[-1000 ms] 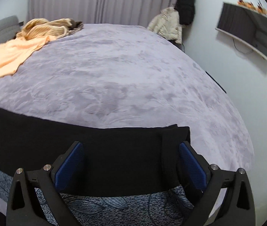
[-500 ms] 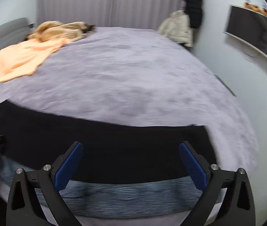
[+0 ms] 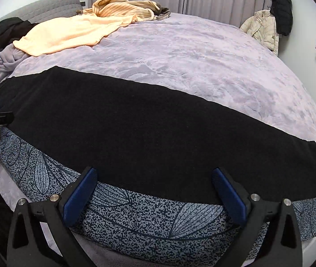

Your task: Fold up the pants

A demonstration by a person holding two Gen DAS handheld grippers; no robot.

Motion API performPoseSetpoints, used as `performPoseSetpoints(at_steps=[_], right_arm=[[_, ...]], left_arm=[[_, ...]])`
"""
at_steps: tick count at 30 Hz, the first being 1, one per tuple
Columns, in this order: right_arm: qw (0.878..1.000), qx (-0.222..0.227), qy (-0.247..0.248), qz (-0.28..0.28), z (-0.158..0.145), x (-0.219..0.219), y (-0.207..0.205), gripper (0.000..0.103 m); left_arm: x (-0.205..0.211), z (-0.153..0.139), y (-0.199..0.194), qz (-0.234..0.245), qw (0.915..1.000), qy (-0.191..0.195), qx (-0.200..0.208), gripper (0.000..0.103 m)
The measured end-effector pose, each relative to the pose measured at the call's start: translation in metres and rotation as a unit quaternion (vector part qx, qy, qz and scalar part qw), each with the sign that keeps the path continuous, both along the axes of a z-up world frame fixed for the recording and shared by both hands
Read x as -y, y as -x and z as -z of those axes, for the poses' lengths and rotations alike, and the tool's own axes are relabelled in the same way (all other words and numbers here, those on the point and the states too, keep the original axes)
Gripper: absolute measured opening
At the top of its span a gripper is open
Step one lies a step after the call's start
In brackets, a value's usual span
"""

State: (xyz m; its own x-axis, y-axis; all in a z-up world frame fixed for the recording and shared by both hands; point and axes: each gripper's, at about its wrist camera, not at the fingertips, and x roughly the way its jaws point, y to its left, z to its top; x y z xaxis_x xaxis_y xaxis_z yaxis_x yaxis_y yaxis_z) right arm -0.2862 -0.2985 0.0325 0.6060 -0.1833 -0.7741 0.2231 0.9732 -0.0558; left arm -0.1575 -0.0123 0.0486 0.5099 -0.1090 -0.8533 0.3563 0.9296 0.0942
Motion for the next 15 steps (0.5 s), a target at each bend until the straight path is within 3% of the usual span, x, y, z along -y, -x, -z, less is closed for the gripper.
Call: performPoseSetpoints(at_steps=[6,9,13,15], right_arm=[[1.0,0.002,0.005,0.004,0.001,0.006,-0.006,0.103],[1.0,0.002,0.007,0.007,0.001,0.003,-0.009,0.103],[1.0,-0.001,0.012,0.01,0.001,0.002,-0.011,0.103],[1.0,-0.003,0.015,0.01,0.001,0.001,-0.012,0.103]], left_arm=[[-0.056,-0.001,-0.009,-0.026,0.9996,-0.001,0.013,0.103],[-0.103,0.004,-0.028,-0.08,0.9963,0.031,-0.003,0.103],[-0.161,0.008,-0.044,-0.144,0.9851,0.094,-0.013,0.103],[-0.176,0.012,-0.047,-0.171,0.9835,0.058,0.001,0.103]])
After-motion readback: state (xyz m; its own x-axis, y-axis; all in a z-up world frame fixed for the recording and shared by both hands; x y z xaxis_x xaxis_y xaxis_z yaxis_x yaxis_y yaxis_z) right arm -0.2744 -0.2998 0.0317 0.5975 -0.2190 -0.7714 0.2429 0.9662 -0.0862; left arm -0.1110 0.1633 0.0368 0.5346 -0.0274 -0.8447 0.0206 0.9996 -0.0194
